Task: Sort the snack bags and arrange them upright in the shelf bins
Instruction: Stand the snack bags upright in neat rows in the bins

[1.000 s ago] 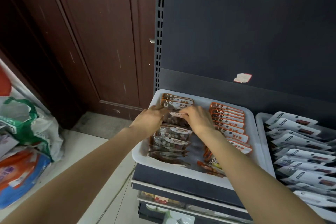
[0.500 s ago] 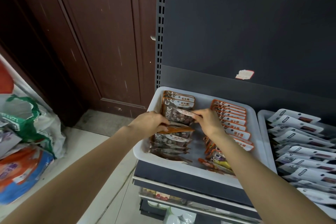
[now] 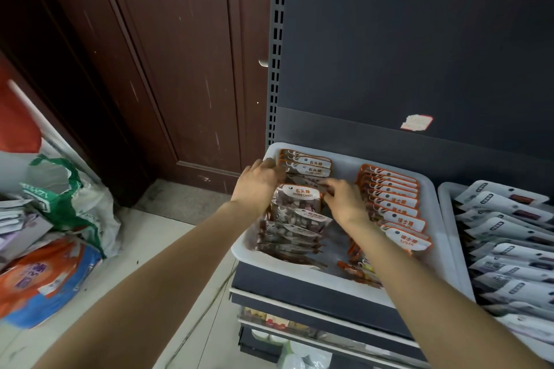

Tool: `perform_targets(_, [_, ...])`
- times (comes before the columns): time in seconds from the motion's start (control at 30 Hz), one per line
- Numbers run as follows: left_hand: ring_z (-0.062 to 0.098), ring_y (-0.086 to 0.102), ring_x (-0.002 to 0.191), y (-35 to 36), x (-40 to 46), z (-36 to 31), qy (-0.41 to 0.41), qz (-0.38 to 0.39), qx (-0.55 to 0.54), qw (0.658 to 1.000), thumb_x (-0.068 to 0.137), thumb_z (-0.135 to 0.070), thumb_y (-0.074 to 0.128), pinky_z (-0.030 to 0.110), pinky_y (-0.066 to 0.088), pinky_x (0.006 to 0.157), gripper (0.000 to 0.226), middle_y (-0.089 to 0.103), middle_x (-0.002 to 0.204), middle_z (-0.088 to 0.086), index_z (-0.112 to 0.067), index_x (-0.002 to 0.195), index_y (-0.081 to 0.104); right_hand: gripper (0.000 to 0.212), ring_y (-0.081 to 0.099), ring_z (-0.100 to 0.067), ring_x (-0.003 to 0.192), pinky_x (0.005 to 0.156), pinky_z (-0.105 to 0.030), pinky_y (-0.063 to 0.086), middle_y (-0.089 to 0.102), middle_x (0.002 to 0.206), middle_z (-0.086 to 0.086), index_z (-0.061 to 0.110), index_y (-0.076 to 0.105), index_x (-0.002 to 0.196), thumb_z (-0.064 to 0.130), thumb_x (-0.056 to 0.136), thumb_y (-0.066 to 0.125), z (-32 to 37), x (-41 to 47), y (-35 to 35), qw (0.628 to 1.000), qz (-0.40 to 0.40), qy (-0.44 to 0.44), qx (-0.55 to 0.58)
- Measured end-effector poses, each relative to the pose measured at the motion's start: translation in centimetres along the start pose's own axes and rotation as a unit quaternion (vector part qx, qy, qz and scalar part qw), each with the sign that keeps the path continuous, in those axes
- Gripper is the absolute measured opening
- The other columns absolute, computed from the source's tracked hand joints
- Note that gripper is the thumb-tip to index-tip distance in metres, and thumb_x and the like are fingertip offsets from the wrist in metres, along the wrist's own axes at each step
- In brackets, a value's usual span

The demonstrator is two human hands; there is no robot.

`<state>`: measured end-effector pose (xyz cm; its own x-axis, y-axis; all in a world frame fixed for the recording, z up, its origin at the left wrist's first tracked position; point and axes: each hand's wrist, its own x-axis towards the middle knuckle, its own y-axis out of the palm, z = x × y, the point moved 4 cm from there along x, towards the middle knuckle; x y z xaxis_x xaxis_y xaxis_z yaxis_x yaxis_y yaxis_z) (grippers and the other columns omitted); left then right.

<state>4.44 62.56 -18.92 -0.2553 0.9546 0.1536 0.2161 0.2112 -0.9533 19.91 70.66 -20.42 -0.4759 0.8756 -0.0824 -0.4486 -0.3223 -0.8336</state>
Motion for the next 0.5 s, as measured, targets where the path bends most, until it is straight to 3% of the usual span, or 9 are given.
perform_targets(0.07, [0.029, 0.051, 0.104, 0.0, -0.5, 0.2, -0.038, -0.025, -0.098, 0.994, 0.092, 0.001, 0.049, 0.036, 0.042, 0.088, 0.041, 0.051, 0.115, 0.011, -0.016, 0.129, 0.053, 0.036, 0.056, -0.027, 0.117, 0.096, -0.032, 0.041, 0.061, 0.126, -0.010, 0.010, 0.053, 0.128, 0.029, 0.098, 0.048, -0.4, -0.9, -0.3, 0.993, -0.051, 0.053, 0.095])
perform_targets(0.17, [0.031, 0.052, 0.115, 0.7, -1.4, 0.2, -0.111, 0.004, -0.232, 0.966, 0.097, -0.004, 0.044, 0.031, 0.039, 0.098, 0.045, 0.042, 0.134, 0.013, -0.010, 0.141, 0.038, 0.058, 0.031, -0.029, 0.139, 0.112, -0.040, 0.024, 0.033, 0.152, -0.006, 0.018, 0.024, 0.149, 0.047, 0.099, 0.031, -1.1, -1.6, 0.9, 0.973, 0.019, 0.121, 0.196])
perform_targets(0.23, [0.028, 0.038, 0.134, 1.9, -1.4, -0.7, -0.112, 0.076, -0.289, 0.948, 0.098, -0.010, 0.042, 0.035, 0.031, 0.111, 0.057, 0.026, 0.151, 0.009, -0.014, 0.150, 0.019, 0.063, 0.019, -0.027, 0.144, 0.115, -0.042, 0.016, 0.020, 0.157, -0.002, 0.025, 0.010, 0.152, 0.053, 0.098, 0.025, -0.6, -1.8, 2.4, 0.929, 0.059, 0.172, 0.323])
perform_targets(0.3, [0.021, 0.011, 0.146, 2.6, -1.0, -1.4, -0.112, 0.113, -0.331, 0.930, 0.098, -0.015, 0.041, 0.038, 0.015, 0.119, 0.067, 0.005, 0.160, 0.001, -0.022, 0.153, 0.002, 0.063, 0.020, -0.027, 0.144, 0.115, -0.045, 0.017, 0.019, 0.157, -0.003, 0.029, 0.004, 0.152, 0.054, 0.098, 0.025, 0.0, -1.9, 3.8, 0.892, 0.061, 0.208, 0.397])
perform_targets(0.37, [0.013, -0.010, 0.146, 2.7, -0.6, -1.9, -0.104, 0.128, -0.326, 0.931, 0.098, -0.012, 0.040, 0.029, 0.001, 0.117, 0.070, -0.008, 0.159, -0.002, -0.022, 0.152, -0.003, 0.061, 0.021, -0.027, 0.143, 0.114, -0.045, 0.019, 0.019, 0.157, -0.003, 0.032, -0.002, 0.150, 0.050, 0.099, 0.027, 0.7, -2.0, 4.6, 0.870, 0.049, 0.213, 0.442])
perform_targets(0.43, [0.013, -0.015, 0.145, 2.5, -0.6, -1.9, -0.071, 0.121, -0.279, 0.950, 0.098, -0.011, 0.039, 0.028, 0.000, 0.116, 0.067, -0.014, 0.159, 0.000, -0.020, 0.152, -0.001, 0.063, 0.023, -0.025, 0.143, 0.114, -0.043, 0.021, 0.020, 0.157, -0.002, 0.034, -0.006, 0.150, 0.044, 0.100, 0.032, 0.8, -2.1, 4.8, 0.855, 0.055, 0.207, 0.473])
perform_targets(0.5, [0.016, -0.016, 0.145, 2.4, -1.0, -2.1, 0.011, 0.106, -0.151, 0.983, 0.101, -0.019, 0.036, 0.031, -0.001, 0.117, 0.060, -0.014, 0.159, 0.002, -0.019, 0.152, 0.005, 0.064, 0.026, -0.022, 0.142, 0.115, -0.043, 0.023, 0.024, 0.156, 0.000, 0.034, -0.001, 0.151, 0.039, 0.100, 0.038, 0.2, -1.7, 4.5, 0.852, 0.075, 0.190, 0.482])
